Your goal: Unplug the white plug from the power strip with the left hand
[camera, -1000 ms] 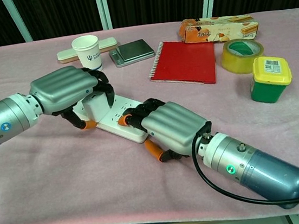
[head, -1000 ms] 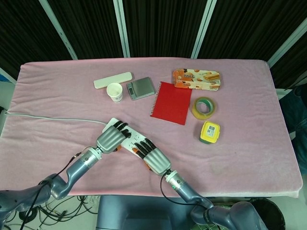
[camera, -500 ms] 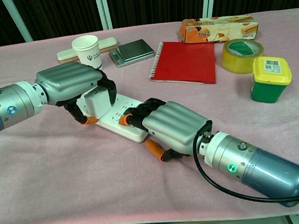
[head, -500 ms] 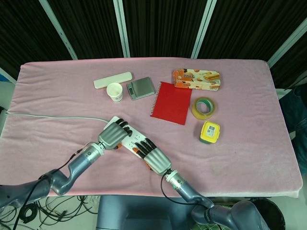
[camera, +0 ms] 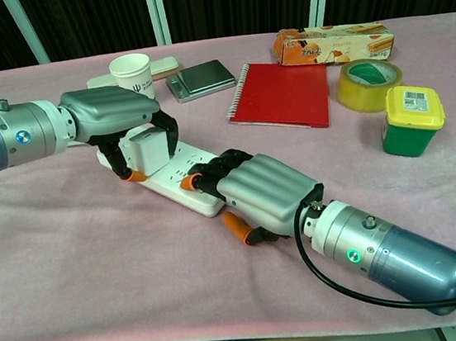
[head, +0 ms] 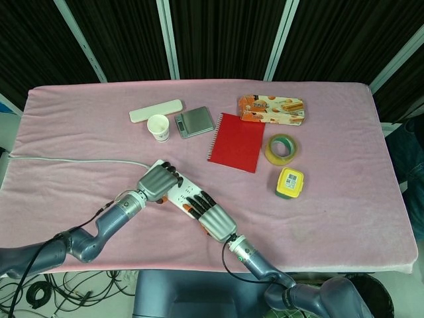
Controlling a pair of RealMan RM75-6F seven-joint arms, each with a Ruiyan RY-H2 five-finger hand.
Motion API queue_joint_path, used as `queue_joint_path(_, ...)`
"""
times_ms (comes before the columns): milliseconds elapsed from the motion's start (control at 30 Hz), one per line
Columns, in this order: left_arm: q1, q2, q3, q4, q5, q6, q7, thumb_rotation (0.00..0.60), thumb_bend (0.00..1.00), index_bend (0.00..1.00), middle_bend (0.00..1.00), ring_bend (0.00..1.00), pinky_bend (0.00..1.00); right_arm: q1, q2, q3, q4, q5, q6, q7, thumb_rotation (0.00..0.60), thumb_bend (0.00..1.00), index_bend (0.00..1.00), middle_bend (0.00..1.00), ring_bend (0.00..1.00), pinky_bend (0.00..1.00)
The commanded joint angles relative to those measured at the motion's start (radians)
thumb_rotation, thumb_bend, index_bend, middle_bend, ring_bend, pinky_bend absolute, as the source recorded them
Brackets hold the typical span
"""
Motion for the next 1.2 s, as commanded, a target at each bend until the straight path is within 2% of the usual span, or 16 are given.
queue_joint_path(33,0.01,-0.004,0.001,-0.005,0.0,0.034,-0.002,0.6,0.66,0.63,0.63,0.24,0.23,0.0,0.003,-0.001,-0.003,0.002,-0.006,-0.001,0.6,0.61,0.17,0.14,0.13,0.07)
queue_joint_path(333,0.049,-0.063,0.042,0.094,0.161,0.198,-0.128,0.6,0.66,0.64,0.64,0.25,0.26,0.008,0.02,-0.011,-0.025,0.003,-0.039,-0.006,0.6,0.62,0.22,0.18,0.18,0.08)
queue_joint_path(600,0.059,-0.084,0.102,0.183,0.262,0.248,-0.225,0.6,0.66,0.65,0.65,0.25,0.26,0.022,0.052,-0.017,-0.069,0.011,-0.091,-0.014,0.6,0.63,0.23,0.19,0.2,0.1)
queue_joint_path(867,0.071,-0.114,0.095,0.236,0.333,0.379,-0.356,0.6,0.66,0.65,0.65,0.26,0.26,0.021,0.067,-0.006,-0.093,0.023,-0.094,-0.032,0.6,0.63,0.23,0.19,0.2,0.1)
queue_joint_path(1067,0.077,-0.062,0.092,0.193,0.349,0.415,-0.376,0.6,0.66,0.65,0.65,0.26,0.26,0.018,0.07,0.018,-0.112,0.021,-0.047,-0.028,0.6,0.61,0.22,0.16,0.17,0.09)
queue_joint_path(1133,0.085,-0.019,0.09,0.135,0.34,0.414,-0.364,0.6,0.66,0.64,0.65,0.26,0.26,0.021,0.072,0.037,-0.123,0.019,-0.02,-0.024,0.6,0.58,0.18,0.12,0.13,0.07)
queue_joint_path(1200,0.094,0.025,0.092,0.073,0.327,0.406,-0.352,0.6,0.66,0.64,0.65,0.26,0.26,0.026,0.078,0.056,-0.136,0.02,-0.001,-0.023,0.6,0.51,0.15,0.09,0.1,0.05)
